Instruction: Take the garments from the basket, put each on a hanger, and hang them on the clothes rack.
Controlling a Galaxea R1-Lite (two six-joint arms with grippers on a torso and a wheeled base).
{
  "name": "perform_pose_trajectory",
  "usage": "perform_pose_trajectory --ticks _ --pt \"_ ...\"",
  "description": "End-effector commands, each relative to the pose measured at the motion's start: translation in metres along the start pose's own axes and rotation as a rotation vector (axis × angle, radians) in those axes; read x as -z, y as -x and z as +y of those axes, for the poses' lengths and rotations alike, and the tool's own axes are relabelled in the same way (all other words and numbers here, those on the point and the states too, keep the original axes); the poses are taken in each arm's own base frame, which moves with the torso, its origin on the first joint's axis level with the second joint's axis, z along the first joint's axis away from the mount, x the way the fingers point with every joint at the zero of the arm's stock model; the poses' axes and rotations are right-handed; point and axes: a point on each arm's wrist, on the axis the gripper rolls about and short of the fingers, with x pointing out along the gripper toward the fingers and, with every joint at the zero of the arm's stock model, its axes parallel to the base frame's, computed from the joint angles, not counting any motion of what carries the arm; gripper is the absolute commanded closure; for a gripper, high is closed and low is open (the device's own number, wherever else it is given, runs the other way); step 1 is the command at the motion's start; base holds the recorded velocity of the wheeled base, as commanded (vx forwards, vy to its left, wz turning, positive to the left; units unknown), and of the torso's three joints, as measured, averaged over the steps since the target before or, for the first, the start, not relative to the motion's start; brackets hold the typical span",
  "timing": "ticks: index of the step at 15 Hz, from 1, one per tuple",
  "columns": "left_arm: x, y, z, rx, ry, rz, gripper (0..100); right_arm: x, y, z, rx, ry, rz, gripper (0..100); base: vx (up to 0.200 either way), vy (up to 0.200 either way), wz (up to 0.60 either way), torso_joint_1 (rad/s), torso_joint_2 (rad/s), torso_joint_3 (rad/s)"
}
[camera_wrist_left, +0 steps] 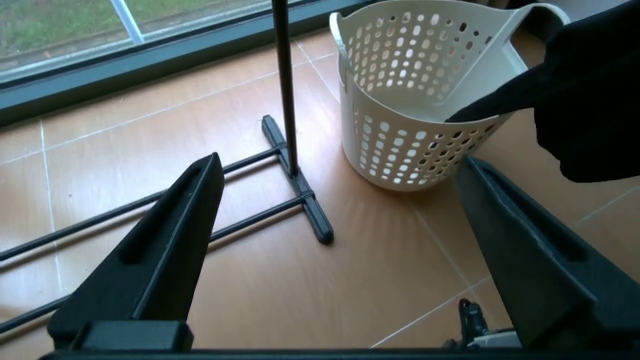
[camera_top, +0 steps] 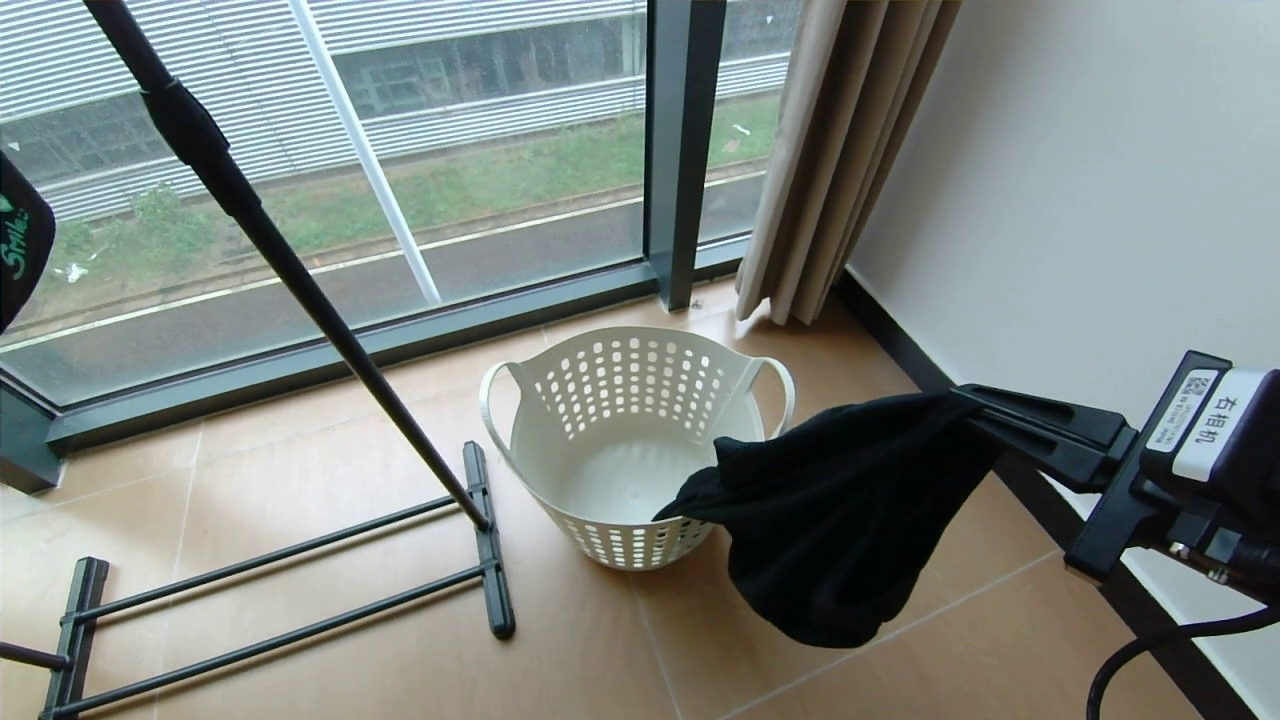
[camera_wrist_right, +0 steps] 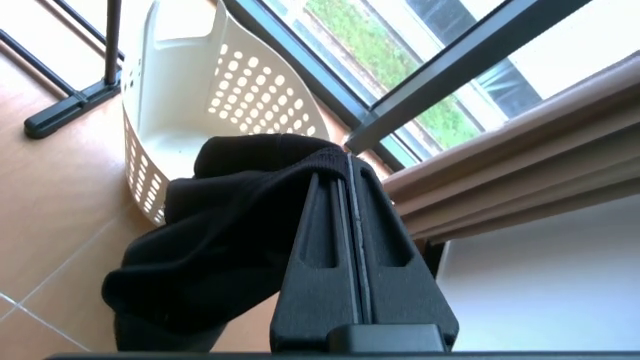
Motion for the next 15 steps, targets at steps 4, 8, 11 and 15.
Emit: perform_pose_trajectory --ticks 4,8,11,15 --pt "0.0 0.0 0.0 0.0 0.0 0.0 0 -0.0002 -0.0009 -0.0002 -0.001 0.001 0.0 100 0.0 0.0 0.0 0.005 0.0 0.2" --pt "0.0 0.0 0.0 0.0 0.0 0.0 0 -0.0001 -0.0009 0.0 -0.003 0.001 0.0 100 0.0 0.0 0.0 0.007 -0.08 0.113" --pt "0.0 0.0 0.0 0.0 0.0 0.0 0 0.0002 -0.0008 0.0004 -0.007 0.001 0.0 100 0.0 0.0 0.0 0.027 -0.37 -0.137" --pt "0.0 0.0 0.0 0.0 0.0 0.0 0 0.001 -0.001 0.0012 -0.011 0.001 0.003 100 0.0 0.0 0.0 0.096 -0.44 -0.149"
